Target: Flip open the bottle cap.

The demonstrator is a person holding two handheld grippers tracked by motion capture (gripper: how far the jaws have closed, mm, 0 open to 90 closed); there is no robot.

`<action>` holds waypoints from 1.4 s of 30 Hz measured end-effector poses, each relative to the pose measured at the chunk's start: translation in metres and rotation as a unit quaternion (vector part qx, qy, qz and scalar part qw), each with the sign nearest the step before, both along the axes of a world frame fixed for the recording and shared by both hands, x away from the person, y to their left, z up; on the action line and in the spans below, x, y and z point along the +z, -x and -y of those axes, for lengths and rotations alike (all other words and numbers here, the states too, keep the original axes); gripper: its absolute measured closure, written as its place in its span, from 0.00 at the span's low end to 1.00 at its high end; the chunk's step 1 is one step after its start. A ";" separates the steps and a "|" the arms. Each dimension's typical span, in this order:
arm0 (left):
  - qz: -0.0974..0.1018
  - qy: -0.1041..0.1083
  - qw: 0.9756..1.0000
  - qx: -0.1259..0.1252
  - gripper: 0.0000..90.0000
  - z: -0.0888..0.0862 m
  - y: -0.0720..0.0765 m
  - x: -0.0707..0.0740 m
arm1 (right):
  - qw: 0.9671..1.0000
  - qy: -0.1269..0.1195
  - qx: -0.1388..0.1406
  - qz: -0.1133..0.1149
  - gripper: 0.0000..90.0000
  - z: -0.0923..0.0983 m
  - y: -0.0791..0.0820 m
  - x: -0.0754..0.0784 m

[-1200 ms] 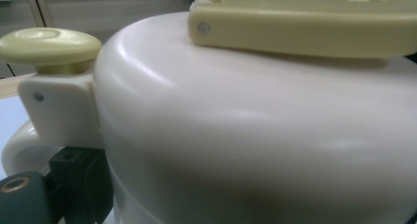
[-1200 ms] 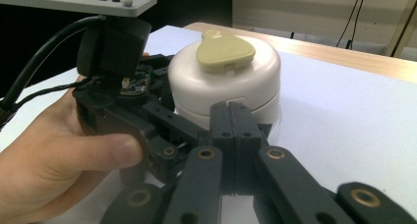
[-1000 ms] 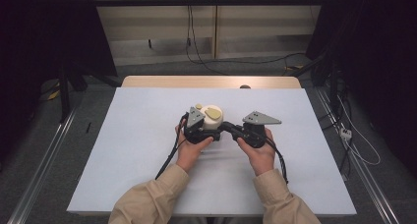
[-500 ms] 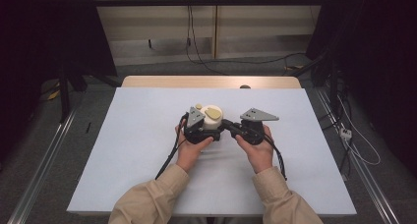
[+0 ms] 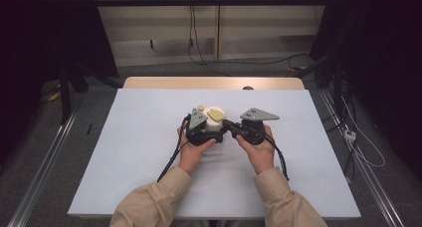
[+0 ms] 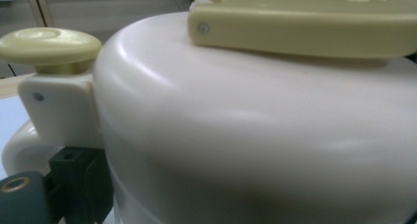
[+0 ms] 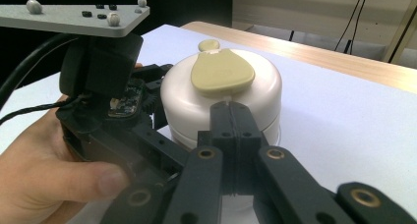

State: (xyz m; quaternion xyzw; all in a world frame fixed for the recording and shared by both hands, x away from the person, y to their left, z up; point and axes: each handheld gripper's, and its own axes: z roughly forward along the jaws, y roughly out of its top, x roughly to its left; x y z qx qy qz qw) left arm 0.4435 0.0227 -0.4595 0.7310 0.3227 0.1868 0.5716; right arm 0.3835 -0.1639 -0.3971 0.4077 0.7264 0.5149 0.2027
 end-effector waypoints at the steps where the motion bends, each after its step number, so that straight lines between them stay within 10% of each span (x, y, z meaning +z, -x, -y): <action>1: 0.000 0.000 1.000 0.000 0.07 0.000 0.000 0.000 | 1.000 -0.001 0.001 0.000 1.00 -0.001 0.000 0.000; 42: 0.000 -0.001 1.000 0.001 0.07 0.000 0.000 0.000 | 1.000 0.003 -0.001 0.013 1.00 -0.001 -0.005 0.007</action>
